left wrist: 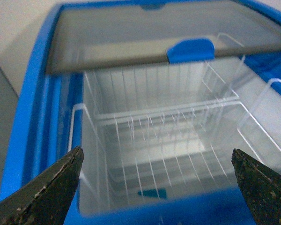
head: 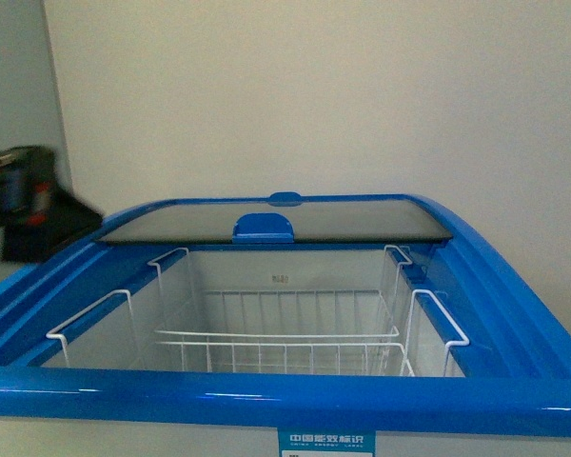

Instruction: Put drink in fridge

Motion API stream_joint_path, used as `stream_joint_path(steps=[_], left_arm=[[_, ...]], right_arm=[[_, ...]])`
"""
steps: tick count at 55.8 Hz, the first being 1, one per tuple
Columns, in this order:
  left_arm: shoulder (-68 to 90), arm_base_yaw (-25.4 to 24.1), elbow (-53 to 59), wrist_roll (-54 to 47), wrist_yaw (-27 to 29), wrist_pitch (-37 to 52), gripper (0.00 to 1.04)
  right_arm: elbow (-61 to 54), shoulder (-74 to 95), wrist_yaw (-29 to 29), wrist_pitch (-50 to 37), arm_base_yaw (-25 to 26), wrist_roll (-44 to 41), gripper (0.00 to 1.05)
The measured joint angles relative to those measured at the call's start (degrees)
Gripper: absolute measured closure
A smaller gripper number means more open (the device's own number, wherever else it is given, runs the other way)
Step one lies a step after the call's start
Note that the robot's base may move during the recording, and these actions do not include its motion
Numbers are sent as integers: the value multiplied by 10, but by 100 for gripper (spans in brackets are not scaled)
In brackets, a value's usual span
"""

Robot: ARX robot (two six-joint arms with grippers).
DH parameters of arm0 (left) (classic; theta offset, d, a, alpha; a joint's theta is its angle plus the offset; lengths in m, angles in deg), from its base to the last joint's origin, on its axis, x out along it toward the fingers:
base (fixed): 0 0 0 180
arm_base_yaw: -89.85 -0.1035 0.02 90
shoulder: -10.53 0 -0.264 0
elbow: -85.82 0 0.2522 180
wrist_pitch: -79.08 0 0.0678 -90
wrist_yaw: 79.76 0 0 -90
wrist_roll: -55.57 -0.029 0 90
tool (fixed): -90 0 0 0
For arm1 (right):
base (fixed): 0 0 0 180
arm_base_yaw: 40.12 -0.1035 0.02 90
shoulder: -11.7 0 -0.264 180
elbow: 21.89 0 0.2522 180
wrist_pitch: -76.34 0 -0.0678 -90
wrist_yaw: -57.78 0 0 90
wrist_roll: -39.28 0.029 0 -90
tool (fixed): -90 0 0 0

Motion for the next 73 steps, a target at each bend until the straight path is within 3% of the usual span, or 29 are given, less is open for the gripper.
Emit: stream_joint_path(steps=[7, 13, 16, 19, 24, 26, 31, 41, 47, 59, 73], left_arm=[[-116, -31, 118, 32, -24, -34, 9], [-226, -43, 253, 33, 109, 100, 24], [-304, -49, 311, 35, 148, 108, 33], [-356, -49, 342, 35, 153, 92, 39], [-491, -48, 422, 35, 151, 45, 56], [-512, -48, 435, 35, 152, 42, 63], [-541, -49, 443, 35, 151, 40, 81], [-562, -48, 455, 35, 153, 32, 101], [-573, -48, 462, 37, 152, 26, 102], [-607, -48, 475, 37, 152, 7, 102], [-639, -48, 496, 37, 152, 1, 102]], right_arm=[[0, 0, 0, 0, 0, 0, 65], [2, 2, 11, 7, 3, 3, 65], [40, 22, 105, 103, 36, 26, 65], [64, 30, 163, 162, 59, 31, 65], [107, 52, 291, 265, 102, 24, 65], [114, 68, 326, 259, 107, 3, 65], [167, 152, 352, 202, 98, -82, 65], [253, 269, 355, 152, 68, -223, 65], [311, 348, 363, 152, 42, -323, 65], [439, 561, 377, 215, -39, -629, 65], [538, 717, 367, 169, -61, -648, 65]])
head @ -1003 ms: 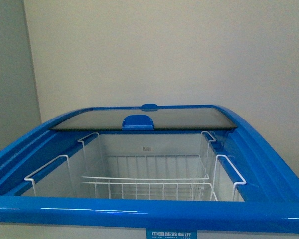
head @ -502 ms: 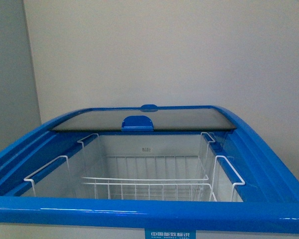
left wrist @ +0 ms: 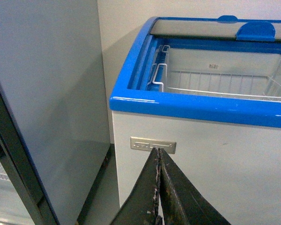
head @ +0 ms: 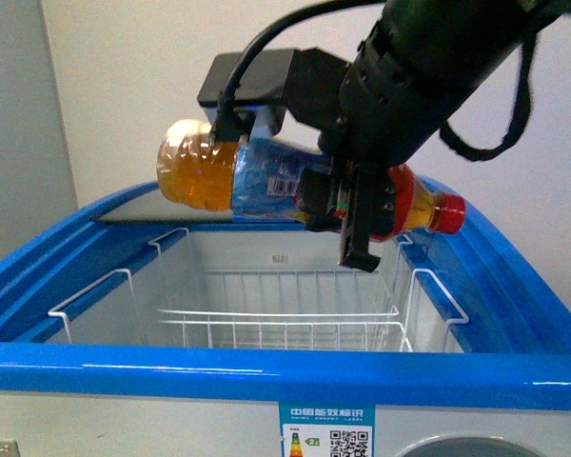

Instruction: Put drink in fridge

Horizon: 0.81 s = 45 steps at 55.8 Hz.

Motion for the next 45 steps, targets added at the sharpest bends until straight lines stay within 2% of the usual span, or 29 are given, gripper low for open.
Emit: stream_joint_path(steps=[4, 10, 20, 45], left_arm=[[-9, 0, 3, 0, 0, -6, 102], [-89, 0, 3, 0, 0, -97, 102], [-106, 0, 3, 0, 0, -104, 102], [-106, 0, 3, 0, 0, -105, 102]], right_arm=[[12, 36, -13, -17, 1, 5, 65], [26, 88, -16, -38, 6, 6, 65], [67, 166, -18, -60, 17, 6, 65], [210, 292, -31, -47, 39, 7, 65]])
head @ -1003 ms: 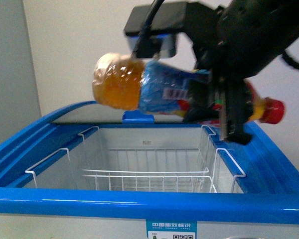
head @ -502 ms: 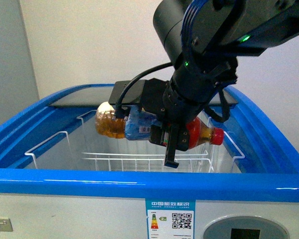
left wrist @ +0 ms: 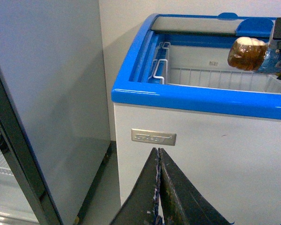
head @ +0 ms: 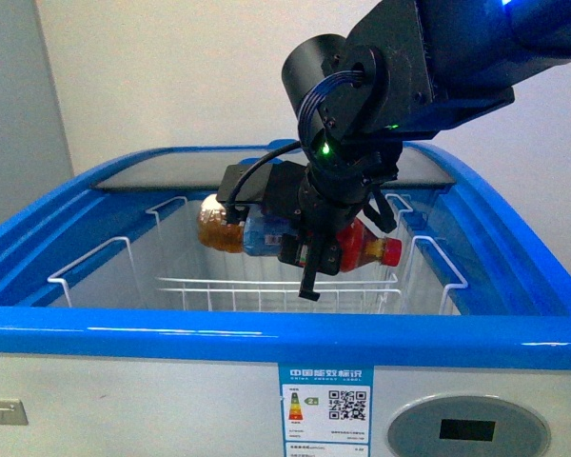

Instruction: Put drink in fridge

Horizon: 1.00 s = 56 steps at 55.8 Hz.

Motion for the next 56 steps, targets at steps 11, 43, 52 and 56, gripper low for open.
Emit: stream_joint_path(steps=[11, 43, 52, 56], left_arm=[[0, 0, 0, 0, 0, 0, 102], [0, 0, 0, 0, 0, 0, 13], [0, 0, 0, 0, 0, 0, 8], [0, 0, 0, 0, 0, 0, 8]], right_arm=[[-31, 15, -6, -46, 7, -1, 65], [-158, 51, -8, -223, -6, -25, 65], [-162, 49, -7, -223, -6, -23, 49], [-165, 46, 2, -221, -6, -19, 37]])
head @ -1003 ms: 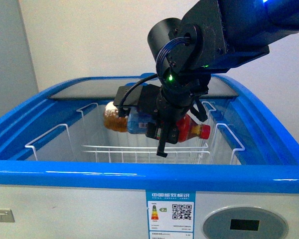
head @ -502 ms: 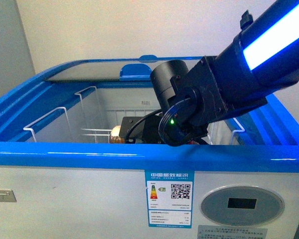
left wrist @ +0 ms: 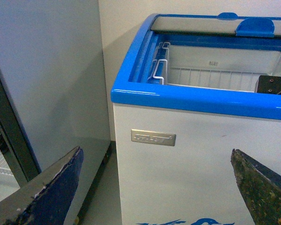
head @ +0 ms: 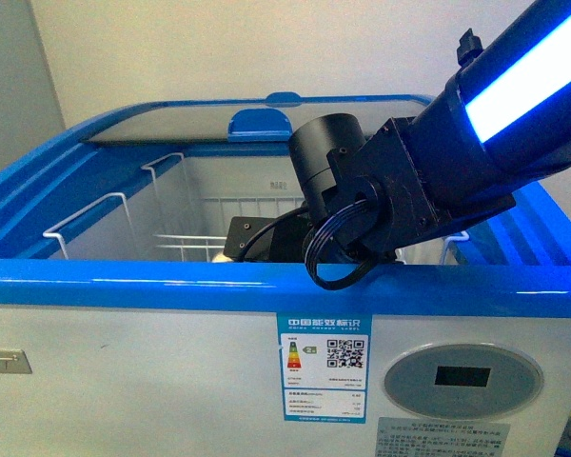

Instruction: Put drink in fridge

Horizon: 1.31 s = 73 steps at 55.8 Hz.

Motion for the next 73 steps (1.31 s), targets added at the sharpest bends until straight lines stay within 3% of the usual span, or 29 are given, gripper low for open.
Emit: stream_joint_path(steps=[10, 24, 32, 36, 41, 50, 55, 67, 73], left_arm=[[0, 0, 0, 0, 0, 0, 8], [0, 0, 0, 0, 0, 0, 8], [0, 0, 0, 0, 0, 0, 8], [0, 0, 0, 0, 0, 0, 8], [0, 0, 0, 0, 0, 0, 8], [0, 0, 0, 0, 0, 0, 8], [0, 0, 0, 0, 0, 0, 8], [0, 0, 0, 0, 0, 0, 8], [0, 0, 0, 0, 0, 0, 8]], right_arm=[[-23, -30, 9, 3, 3, 35, 6], [-66, -132, 38, 11, 20, 111, 7], [-114, -262, 133, 35, 22, 235, 7], [-131, -328, 152, 37, 37, 299, 7], [-155, -399, 126, 37, 80, 374, 7], [-207, -496, -61, 80, 176, 493, 7], [-268, -582, -103, 133, 210, 559, 7], [-400, -810, -120, 250, 203, 650, 7], [-490, -928, 8, 166, 229, 637, 19]])
